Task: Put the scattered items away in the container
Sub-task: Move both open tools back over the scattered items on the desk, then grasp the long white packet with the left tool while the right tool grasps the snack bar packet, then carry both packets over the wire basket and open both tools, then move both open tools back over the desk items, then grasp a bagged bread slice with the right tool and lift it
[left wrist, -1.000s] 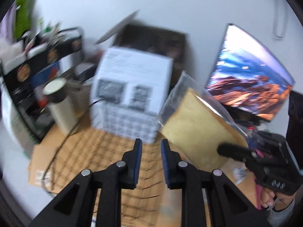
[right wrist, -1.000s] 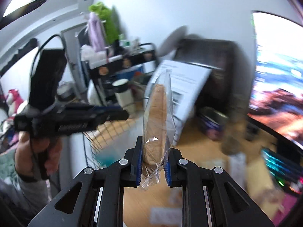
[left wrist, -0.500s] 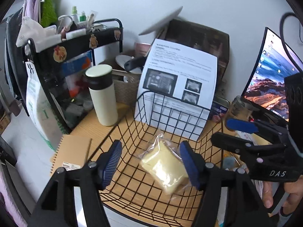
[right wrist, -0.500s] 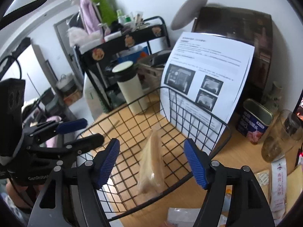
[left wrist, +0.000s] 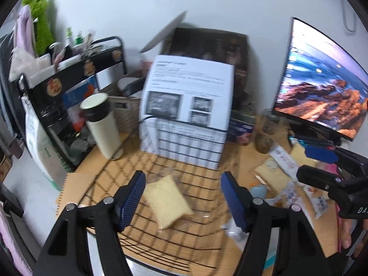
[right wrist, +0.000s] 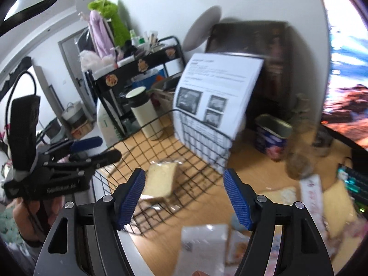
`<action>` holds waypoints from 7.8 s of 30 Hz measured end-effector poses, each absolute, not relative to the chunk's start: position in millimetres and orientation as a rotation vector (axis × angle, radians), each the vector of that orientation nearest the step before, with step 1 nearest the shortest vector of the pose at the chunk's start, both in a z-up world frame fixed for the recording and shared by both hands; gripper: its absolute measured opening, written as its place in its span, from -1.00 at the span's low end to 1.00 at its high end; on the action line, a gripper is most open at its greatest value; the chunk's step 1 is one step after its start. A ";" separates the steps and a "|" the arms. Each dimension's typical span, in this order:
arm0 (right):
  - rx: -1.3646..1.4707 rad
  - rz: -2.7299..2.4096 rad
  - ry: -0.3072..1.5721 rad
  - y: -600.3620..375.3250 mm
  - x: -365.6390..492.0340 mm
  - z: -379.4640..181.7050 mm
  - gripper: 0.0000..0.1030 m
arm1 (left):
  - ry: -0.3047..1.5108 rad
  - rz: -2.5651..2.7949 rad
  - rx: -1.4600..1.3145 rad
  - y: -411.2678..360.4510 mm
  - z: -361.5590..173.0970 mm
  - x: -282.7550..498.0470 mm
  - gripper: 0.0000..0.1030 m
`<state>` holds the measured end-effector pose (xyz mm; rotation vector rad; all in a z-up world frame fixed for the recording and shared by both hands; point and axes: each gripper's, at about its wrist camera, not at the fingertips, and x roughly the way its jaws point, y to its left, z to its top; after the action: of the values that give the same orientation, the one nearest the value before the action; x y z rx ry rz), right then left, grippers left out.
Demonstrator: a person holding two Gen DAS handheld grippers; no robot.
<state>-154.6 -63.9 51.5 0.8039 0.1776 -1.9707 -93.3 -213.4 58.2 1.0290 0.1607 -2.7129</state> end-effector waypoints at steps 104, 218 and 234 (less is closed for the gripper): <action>1.138 -2.279 0.295 141.1 -212.4 -114.2 -0.33 | -0.023 -2.776 1.468 23.5 -47.6 -148.8 -0.13; 0.896 -2.437 0.042 222.6 -100.1 2.4 0.41 | -0.121 -2.767 1.385 -30.9 -29.2 -99.9 0.57; 0.920 -2.267 0.094 173.3 -104.0 -39.3 0.41 | -0.098 -2.598 1.550 -50.2 -79.8 -90.0 0.57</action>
<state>-104.0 173.3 -39.3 0.9201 0.0943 -2.2673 -90.0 -50.2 -79.8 1.5504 -0.0984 -2.5985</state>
